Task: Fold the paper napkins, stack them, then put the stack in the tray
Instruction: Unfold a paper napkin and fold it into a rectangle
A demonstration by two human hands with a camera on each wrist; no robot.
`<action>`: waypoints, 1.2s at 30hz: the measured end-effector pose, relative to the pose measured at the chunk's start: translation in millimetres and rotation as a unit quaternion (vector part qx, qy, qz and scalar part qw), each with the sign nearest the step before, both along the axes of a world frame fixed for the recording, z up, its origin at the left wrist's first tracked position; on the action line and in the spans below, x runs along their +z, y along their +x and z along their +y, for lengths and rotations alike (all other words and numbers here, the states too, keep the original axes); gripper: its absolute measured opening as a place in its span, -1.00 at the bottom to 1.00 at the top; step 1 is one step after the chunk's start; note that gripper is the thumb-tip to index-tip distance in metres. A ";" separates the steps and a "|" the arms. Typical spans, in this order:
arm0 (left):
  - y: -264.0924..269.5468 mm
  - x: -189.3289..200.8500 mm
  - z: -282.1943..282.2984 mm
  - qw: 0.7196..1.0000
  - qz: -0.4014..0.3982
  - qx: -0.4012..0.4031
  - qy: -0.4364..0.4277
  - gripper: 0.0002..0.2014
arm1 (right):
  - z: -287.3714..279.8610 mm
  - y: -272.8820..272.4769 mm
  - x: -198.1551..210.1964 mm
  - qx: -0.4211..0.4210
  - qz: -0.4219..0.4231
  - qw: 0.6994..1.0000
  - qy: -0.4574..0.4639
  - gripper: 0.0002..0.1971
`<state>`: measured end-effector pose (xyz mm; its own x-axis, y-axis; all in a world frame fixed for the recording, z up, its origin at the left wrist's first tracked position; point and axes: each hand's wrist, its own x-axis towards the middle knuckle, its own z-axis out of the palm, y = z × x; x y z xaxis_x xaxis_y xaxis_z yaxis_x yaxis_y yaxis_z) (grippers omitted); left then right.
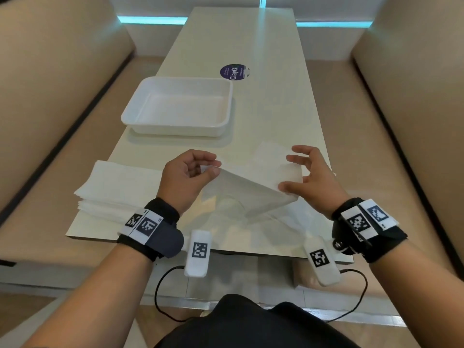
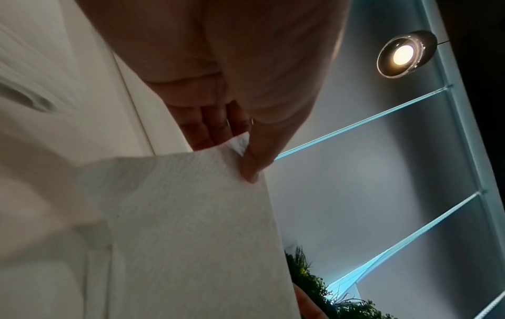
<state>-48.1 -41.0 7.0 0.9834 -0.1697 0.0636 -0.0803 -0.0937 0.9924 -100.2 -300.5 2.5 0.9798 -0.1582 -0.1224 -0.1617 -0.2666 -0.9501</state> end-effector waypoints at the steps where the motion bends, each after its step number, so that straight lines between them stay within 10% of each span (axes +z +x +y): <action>1: 0.9 0.9 1.8 1.000 -0.001 -0.003 0.003 -0.77 | -1.2 -1.0 0.8 0.000 -0.007 1.000 0.016 -0.28; 7: 2.9 2.2 5.3 1.000 -0.001 0.003 0.005 -0.75 | -5.9 -3.8 7.3 -0.048 -0.021 0.997 0.059 -0.27; 13: -3.5 -3.2 -7.0 1.000 0.000 0.008 0.009 -0.76 | 9.8 -10.9 0.2 -0.055 0.083 0.988 -0.117 0.15; 21: -0.1 -9.9 1.5 0.988 0.112 0.027 0.102 -0.38 | 1.5 -3.6 3.5 -0.101 0.035 0.994 0.025 -0.41; 28: -2.5 -2.3 -2.5 0.979 0.175 -0.060 0.080 -0.49 | -10.1 4.7 11.5 -0.135 -0.043 0.982 0.127 -0.78; 33: -3.8 3.5 -13.1 0.989 0.133 -0.053 0.024 -0.33 | -8.2 -1.4 -1.1 -0.039 0.077 0.995 0.056 -0.07; 36: -0.6 3.4 -12.2 0.992 0.112 -0.045 0.021 -0.15 | -9.5 -9.1 -4.8 -0.018 0.051 0.998 0.017 -0.01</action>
<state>-48.7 -53.1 10.4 0.9530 -0.2547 -0.1639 0.1323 -0.1370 0.9817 -109.3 -310.1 -2.3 0.9556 -0.1880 -0.2268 -0.2668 -0.2261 -0.9368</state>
